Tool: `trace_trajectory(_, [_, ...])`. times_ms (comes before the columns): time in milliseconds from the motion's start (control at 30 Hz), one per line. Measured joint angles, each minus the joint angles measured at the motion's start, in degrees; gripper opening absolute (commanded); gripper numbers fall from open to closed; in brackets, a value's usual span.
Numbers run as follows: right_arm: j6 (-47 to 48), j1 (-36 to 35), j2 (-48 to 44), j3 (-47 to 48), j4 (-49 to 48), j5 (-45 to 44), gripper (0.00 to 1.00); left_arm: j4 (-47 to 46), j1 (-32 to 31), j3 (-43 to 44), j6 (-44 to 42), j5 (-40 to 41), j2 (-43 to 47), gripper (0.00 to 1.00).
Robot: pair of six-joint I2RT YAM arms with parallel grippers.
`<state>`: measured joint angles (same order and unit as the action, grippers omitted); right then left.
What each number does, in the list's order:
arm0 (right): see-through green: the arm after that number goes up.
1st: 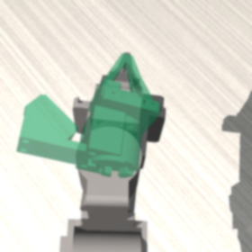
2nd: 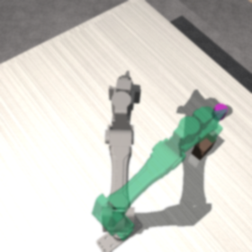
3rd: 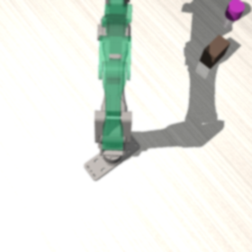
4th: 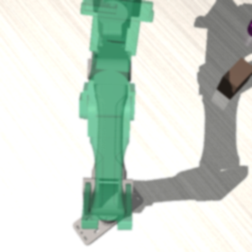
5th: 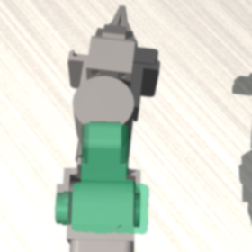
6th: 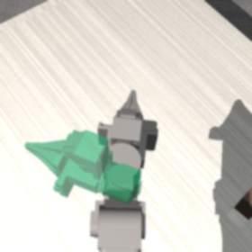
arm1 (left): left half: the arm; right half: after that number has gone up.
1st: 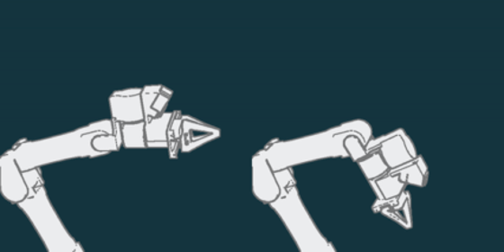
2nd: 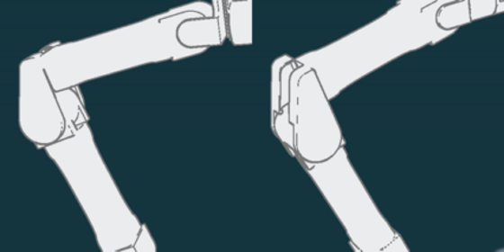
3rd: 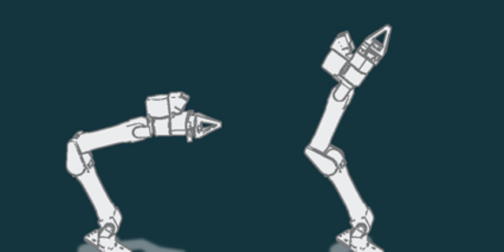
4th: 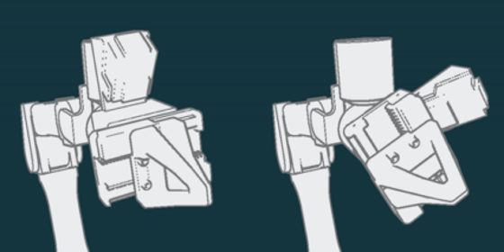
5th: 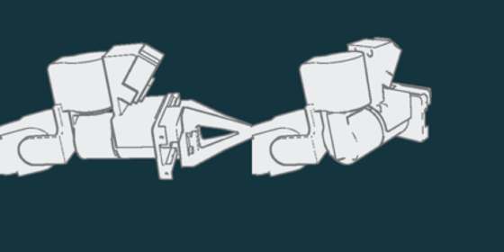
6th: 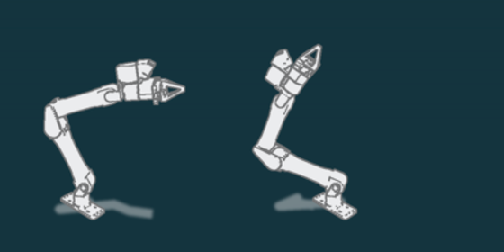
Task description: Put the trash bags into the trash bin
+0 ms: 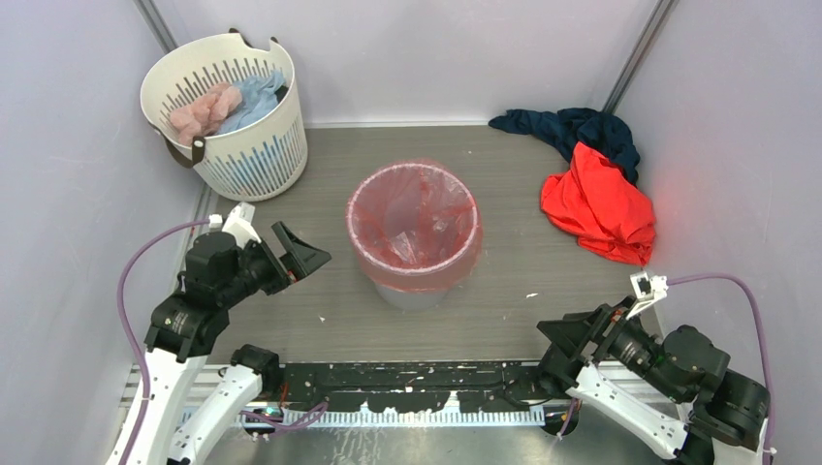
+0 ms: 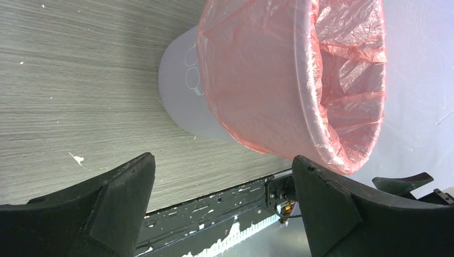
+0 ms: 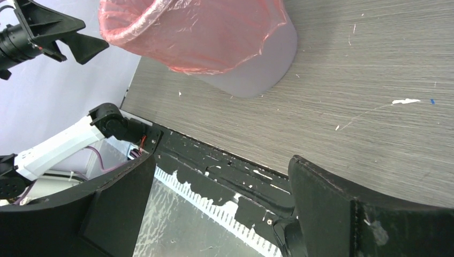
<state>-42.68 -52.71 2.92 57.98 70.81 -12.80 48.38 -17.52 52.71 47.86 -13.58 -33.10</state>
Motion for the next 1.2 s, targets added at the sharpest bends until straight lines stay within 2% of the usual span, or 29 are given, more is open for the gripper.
trace_trajectory(300, [-0.4, 0.0, 0.0, 2.8, 3.3, -1.5, 1.0, -2.9, 0.0, -1.3, 1.2, -1.0, -0.1, 1.0])
trace_trajectory(900, [-4.7, -0.1, 5.2, -2.5, 0.2, -8.7, 1.0, -6.9, 0.0, -1.2, -2.7, -2.9, -3.8, 1.0])
trace_trajectory(1167, [-9.2, -0.2, 16.5, -2.6, -0.4, -16.5, 1.0, -9.0, 0.0, 1.8, -8.0, -1.9, -8.6, 1.0])
trace_trajectory(1200, [-10.2, -0.2, 17.6, -2.6, -0.5, -17.6, 0.97, -9.4, 0.0, 1.8, -8.7, -1.6, -9.4, 1.0])
